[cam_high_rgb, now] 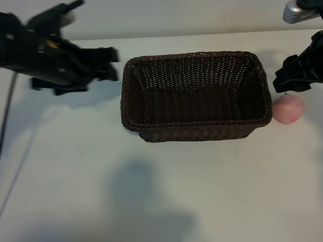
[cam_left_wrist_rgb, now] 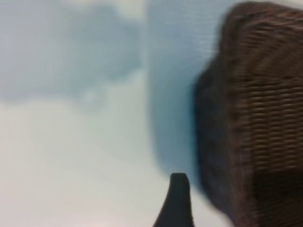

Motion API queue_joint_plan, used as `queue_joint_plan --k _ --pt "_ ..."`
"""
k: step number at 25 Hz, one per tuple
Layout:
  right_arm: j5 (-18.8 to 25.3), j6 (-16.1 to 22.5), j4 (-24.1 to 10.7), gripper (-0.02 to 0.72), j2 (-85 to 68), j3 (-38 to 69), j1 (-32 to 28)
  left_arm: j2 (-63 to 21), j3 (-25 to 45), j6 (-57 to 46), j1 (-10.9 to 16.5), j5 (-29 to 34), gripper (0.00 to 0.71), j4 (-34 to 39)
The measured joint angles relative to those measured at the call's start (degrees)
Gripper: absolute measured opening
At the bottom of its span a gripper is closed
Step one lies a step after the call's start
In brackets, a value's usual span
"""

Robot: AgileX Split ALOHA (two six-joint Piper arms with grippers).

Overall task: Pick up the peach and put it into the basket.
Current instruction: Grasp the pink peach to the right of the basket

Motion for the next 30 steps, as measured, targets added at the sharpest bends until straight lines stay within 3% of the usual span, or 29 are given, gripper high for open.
queue_joint_plan --k 8,14,18,24,30 --pt "0.0 0.0 0.0 0.594 0.0 0.0 0.0 -4.1 -6.8 3.0 7.8 19.4 0.617 16.8" --pt "0.0 0.0 0.0 0.594 0.0 0.0 0.0 -6.4 -9.1 4.5 8.5 27.5 0.609 29.3" --pt "0.2 0.0 0.0 0.594 0.0 0.0 0.0 -9.7 -9.1 7.3 10.2 30.9 0.605 29.9" --pt "1.3 0.0 0.0 0.594 0.0 0.0 0.0 -19.7 -9.1 11.4 18.9 32.9 0.6 28.1" --pt "1.3 0.0 0.0 0.594 0.0 0.0 0.0 -33.3 -9.1 17.2 19.9 33.4 0.598 20.7"
